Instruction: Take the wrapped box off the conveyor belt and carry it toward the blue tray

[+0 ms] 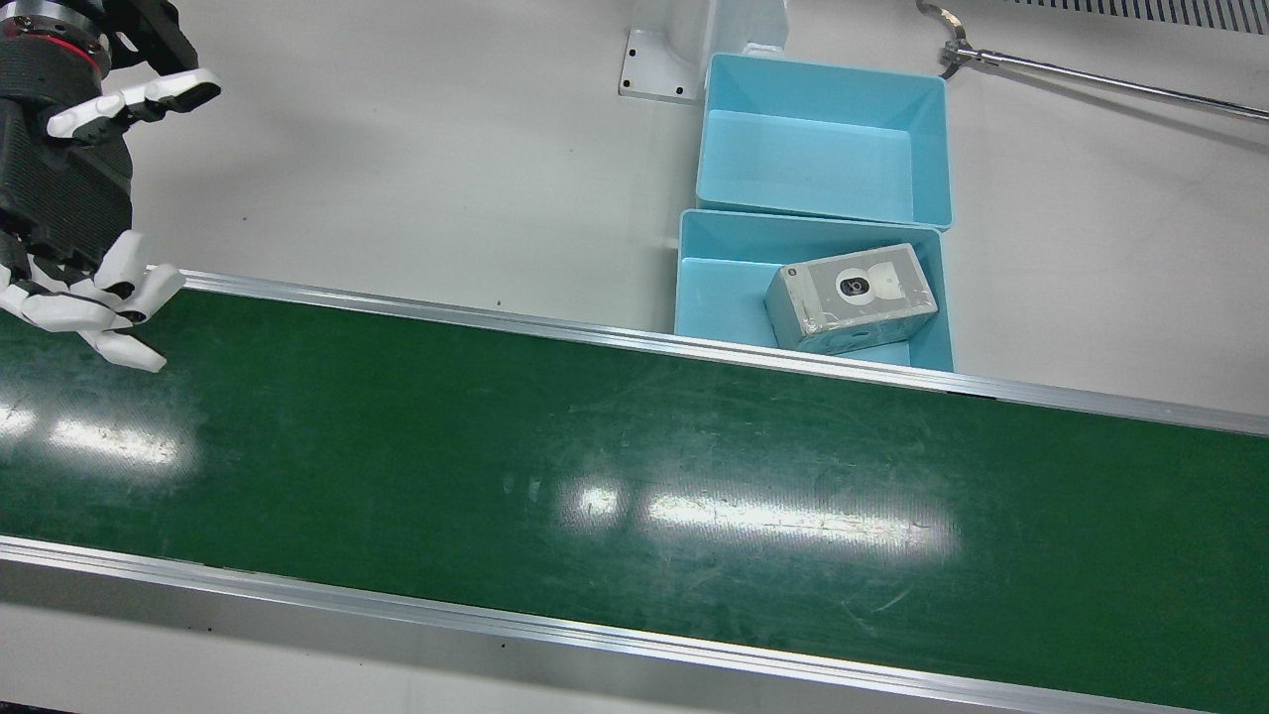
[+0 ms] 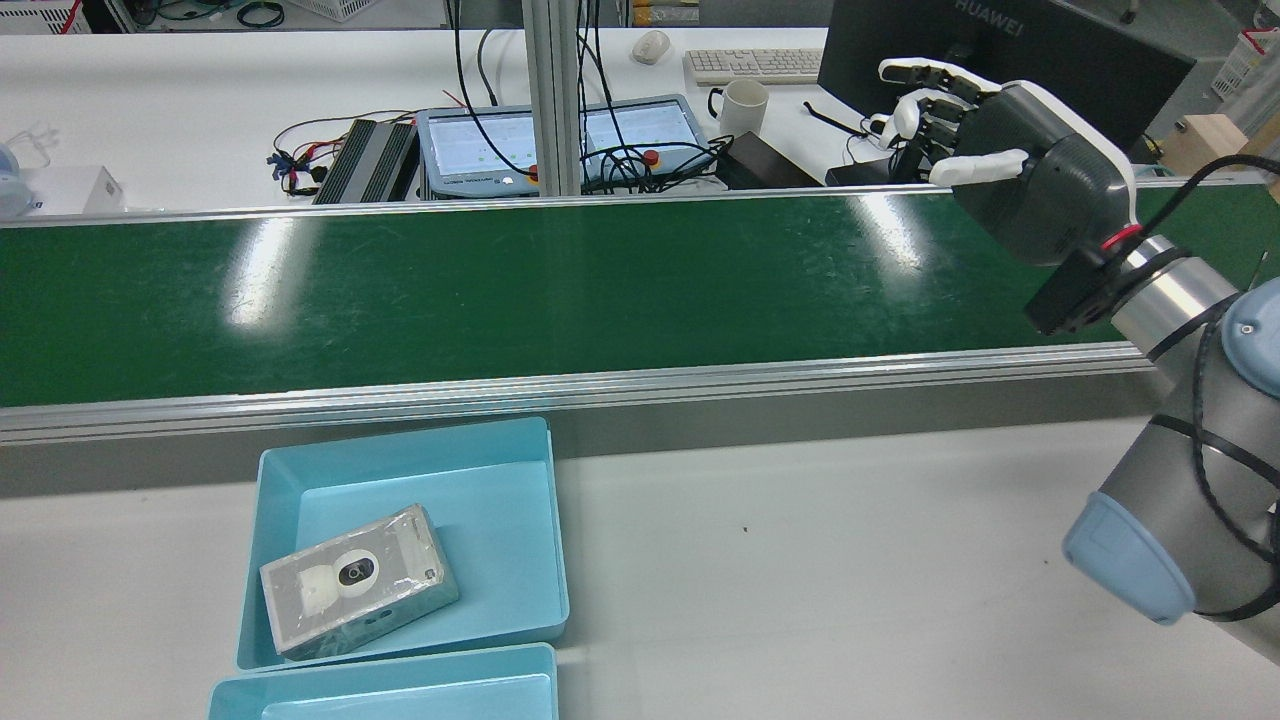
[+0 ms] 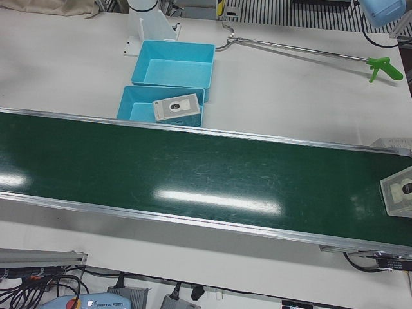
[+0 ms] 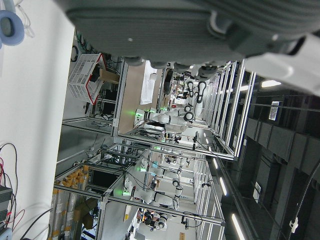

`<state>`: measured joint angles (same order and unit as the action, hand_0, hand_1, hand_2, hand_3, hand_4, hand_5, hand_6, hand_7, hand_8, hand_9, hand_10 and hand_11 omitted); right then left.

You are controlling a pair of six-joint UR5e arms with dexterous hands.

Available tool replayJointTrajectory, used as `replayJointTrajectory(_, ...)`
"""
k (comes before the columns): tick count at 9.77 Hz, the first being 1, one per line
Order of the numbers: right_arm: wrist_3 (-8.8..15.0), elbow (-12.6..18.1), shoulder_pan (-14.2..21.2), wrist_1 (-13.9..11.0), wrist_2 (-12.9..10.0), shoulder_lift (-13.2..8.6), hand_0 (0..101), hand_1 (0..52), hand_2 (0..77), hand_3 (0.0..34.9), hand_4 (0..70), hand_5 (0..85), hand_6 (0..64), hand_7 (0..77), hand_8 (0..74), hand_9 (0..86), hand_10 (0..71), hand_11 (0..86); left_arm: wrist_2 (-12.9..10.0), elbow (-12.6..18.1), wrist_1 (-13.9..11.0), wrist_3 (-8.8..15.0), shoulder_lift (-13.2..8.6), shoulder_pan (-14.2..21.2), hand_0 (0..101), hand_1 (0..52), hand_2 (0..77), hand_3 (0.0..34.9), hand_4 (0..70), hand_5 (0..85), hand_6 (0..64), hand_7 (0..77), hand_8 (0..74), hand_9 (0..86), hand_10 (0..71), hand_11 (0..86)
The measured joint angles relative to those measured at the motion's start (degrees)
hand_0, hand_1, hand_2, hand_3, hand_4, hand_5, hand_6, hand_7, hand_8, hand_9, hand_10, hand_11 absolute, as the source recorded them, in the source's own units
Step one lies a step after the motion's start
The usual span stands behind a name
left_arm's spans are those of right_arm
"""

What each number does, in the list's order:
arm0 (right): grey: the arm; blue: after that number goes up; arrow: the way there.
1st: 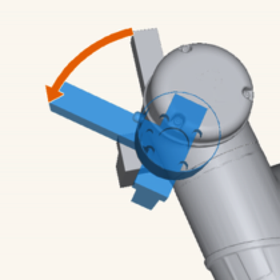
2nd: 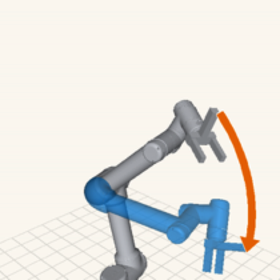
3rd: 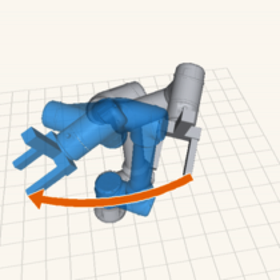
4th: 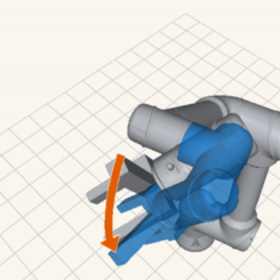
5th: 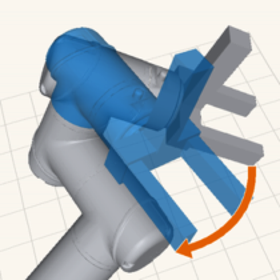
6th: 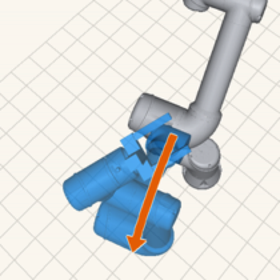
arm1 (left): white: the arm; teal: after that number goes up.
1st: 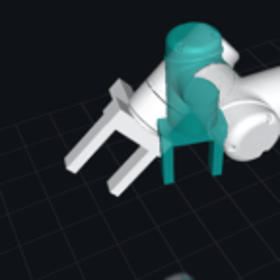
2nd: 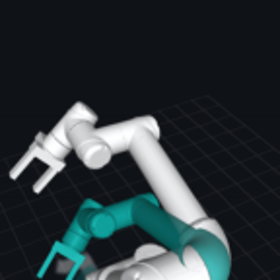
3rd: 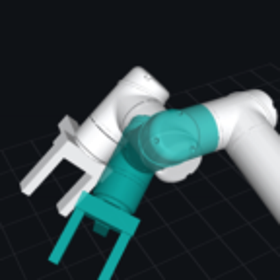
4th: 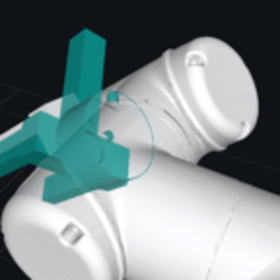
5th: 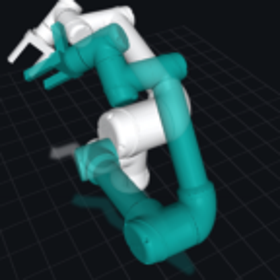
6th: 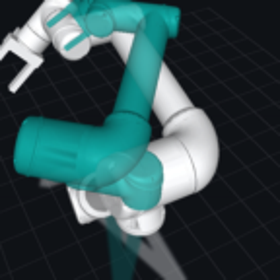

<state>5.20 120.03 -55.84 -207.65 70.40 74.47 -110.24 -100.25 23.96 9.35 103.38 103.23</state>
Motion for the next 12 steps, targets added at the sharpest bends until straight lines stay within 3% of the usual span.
replayJointTrajectory(1,0.0,0.0,0.2,0.1,0.0,0.1,46,8.2,8.7,0.0,13.6,35.5,33.8,64.9,37.6,55.6,18.0,31.1,0.0,0.0,0.0,0.0,0.0,0.0,0,0.0,1.1,0.0,0.0,1.1,0.5,0.5,0.5,0.5,0.0,0.5)
replayJointTrajectory(2,0.0,0.0,0.3,0.1,0.5,0.2,46,8.2,7.1,0.0,11.5,19.6,19.1,48.5,19.6,39.8,3.3,10.9,0.0,0.0,0.0,0.0,0.0,0.0,0,0.0,1.1,0.0,0.0,1.1,0.5,0.5,0.5,0.5,0.0,0.5)
replayJointTrajectory(3,-0.1,-0.1,0.3,0.0,1.4,0.2,46,8.2,5.5,0.0,8.2,16.9,10.4,40.9,9.3,31.1,3.8,7.1,0.0,0.0,0.0,0.0,0.0,0.0,0,0.0,1.1,0.0,0.0,1.1,0.5,0.5,0.5,0.5,0.0,0.5)
replayJointTrajectory(4,-0.1,-0.1,0.3,0.0,2.2,0.3,46,8.7,5.5,0.0,9.3,19.6,4.9,27.8,11.4,19.6,3.8,7.1,0.0,0.0,0.0,0.0,0.0,0.0,0,0.0,1.1,0.0,0.0,1.1,0.5,0.5,0.5,0.5,0.0,0.5)
replayJointTrajectory(5,-0.1,-0.1,0.4,0.0,2.7,0.4,46,8.7,5.5,0.0,9.3,19.6,4.9,27.8,11.4,19.6,3.8,7.1,0.0,0.0,0.0,0.0,0.0,0.0,0,0.0,1.1,0.0,0.0,1.1,0.5,0.5,0.5,0.5,0.0,0.5)
replayJointTrajectory(6,-0.1,-0.1,0.5,0.0,2.9,0.5,46,8.7,5.5,0.0,6.0,17.5,8.7,21.3,12.5,13.6,3.8,7.1,0.0,0.0,0.0,0.0,0.0,0.0,0,0.0,0.5,0.0,0.0,1.1,0.5,0.5,0.5,0.5,0.0,0.5)
replayJointTrajectory(11,-0.1,-0.1,0.7,0.4,3.2,0.7,44,7.6,3.3,0.0,9.8,18.0,10.4,25.1,15.8,18.0,5.4,8.7,0.0,0.0,0.0,0.0,0.0,0.0,0,0.0,1.1,0.0,0.0,1.1,0.0,0.5,0.5,0.5,0.5,0.5)
replayJointTrajectory(12,-0.1,-0.1,0.7,0.4,3.2,0.7,44,5.4,3.3,0.0,9.3,16.9,10.4,24.5,15.8,18.0,5.4,8.7,0.0,0.0,0.0,0.0,0.0,0.0,0,0.0,1.1,0.0,0.0,1.1,0.0,0.5,0.5,0.5,0.0,0.5)
